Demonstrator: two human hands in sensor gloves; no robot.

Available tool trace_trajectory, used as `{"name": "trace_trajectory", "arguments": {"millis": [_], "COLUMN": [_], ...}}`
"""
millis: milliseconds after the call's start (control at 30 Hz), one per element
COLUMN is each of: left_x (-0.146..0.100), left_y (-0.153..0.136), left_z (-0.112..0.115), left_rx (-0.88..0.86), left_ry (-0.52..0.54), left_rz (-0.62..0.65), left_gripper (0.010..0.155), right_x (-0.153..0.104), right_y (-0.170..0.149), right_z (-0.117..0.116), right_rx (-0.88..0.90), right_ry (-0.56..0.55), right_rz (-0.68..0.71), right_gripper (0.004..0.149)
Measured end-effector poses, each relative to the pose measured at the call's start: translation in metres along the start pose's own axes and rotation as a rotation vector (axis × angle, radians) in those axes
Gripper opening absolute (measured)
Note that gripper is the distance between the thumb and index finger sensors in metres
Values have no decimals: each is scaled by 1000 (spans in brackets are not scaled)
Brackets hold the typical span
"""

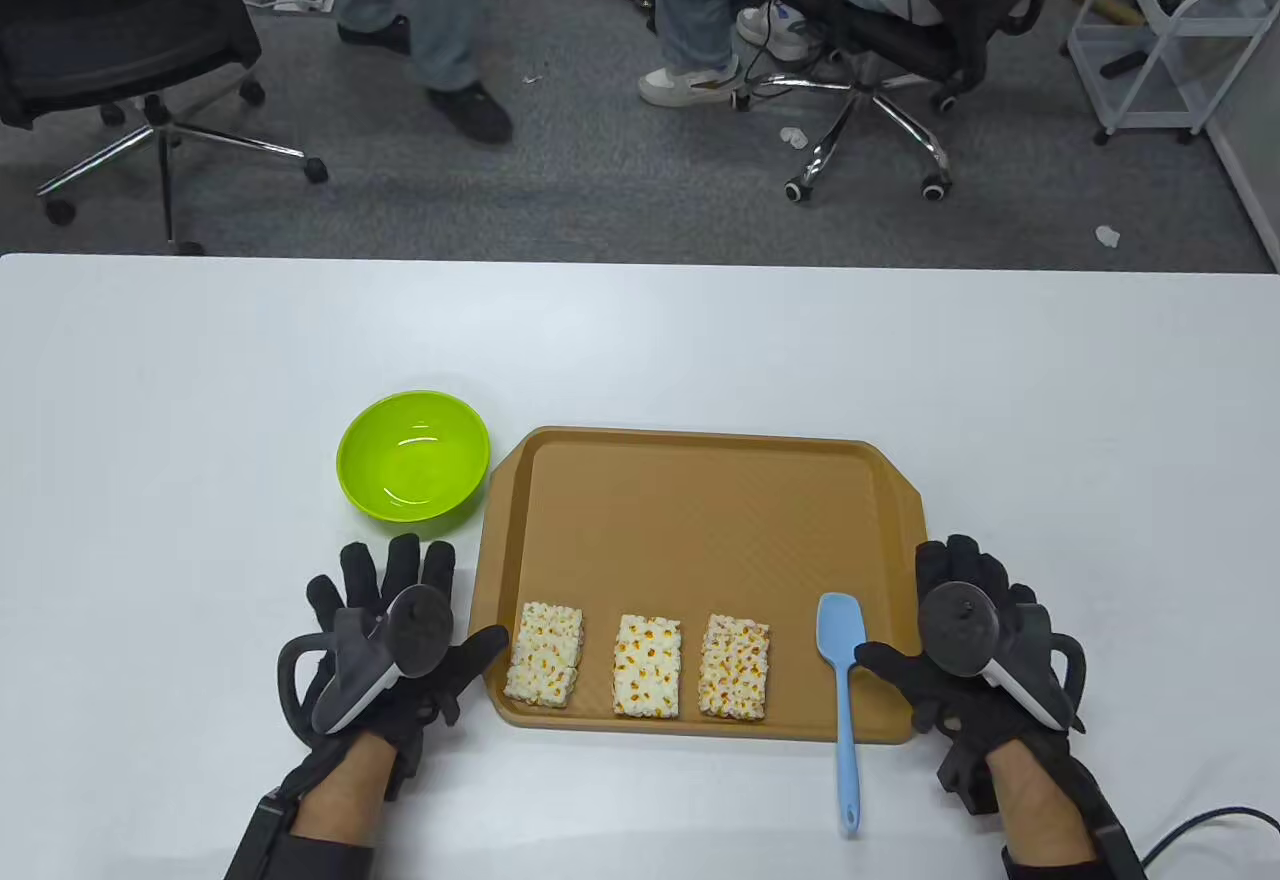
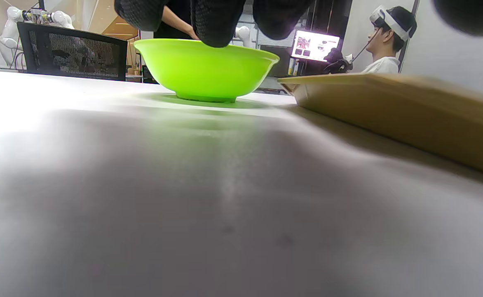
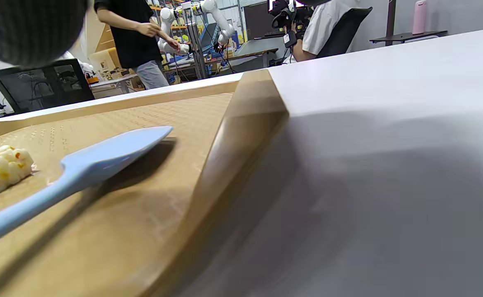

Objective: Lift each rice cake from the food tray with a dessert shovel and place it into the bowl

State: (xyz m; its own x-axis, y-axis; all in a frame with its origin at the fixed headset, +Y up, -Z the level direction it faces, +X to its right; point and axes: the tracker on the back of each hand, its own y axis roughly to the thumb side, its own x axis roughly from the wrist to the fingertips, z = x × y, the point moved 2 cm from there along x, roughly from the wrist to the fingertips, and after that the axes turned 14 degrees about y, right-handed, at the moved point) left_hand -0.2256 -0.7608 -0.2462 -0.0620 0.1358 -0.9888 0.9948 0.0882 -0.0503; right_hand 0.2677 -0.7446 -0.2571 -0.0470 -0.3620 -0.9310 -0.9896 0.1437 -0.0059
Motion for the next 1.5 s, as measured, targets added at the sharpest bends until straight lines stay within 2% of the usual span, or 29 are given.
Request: {"name": "trace_trajectory", "arguments": {"millis": [400, 667, 833, 1000, 1133, 1300, 1433, 1500], "left_x": [-1, 8, 19, 32, 46, 65, 76, 78], "left_y": [0, -14, -40, -68, -81, -86, -82, -81], "left_z": [0, -4, -15, -14, -3, 16, 31, 35], "left_rx": [11, -11, -273, -448, -581, -724, -781, -769], "left_ry": [4, 9, 54, 114, 90, 27, -20, -1], "left_rz": [-5, -87, -271, -449, -602, -725, -756, -777], "left_gripper": [95, 97, 96, 98, 98, 96, 92, 90], "right_x": [-1, -3, -3, -3, -3, -3, -2, -3], "right_y": [0, 2, 6, 11, 13, 14, 14, 15], "right_z": [-1, 1, -2, -4, -5, -6, -6, -6], "right_rx": [8, 10, 3, -2, -2, -4, -2, -3], "right_ry": [3, -3, 14, 32, 41, 54, 61, 64], "right_rz": [3, 20, 38, 54, 64, 66, 66, 67], "right_gripper": [106, 106, 106, 106, 106, 105, 105, 105]}}
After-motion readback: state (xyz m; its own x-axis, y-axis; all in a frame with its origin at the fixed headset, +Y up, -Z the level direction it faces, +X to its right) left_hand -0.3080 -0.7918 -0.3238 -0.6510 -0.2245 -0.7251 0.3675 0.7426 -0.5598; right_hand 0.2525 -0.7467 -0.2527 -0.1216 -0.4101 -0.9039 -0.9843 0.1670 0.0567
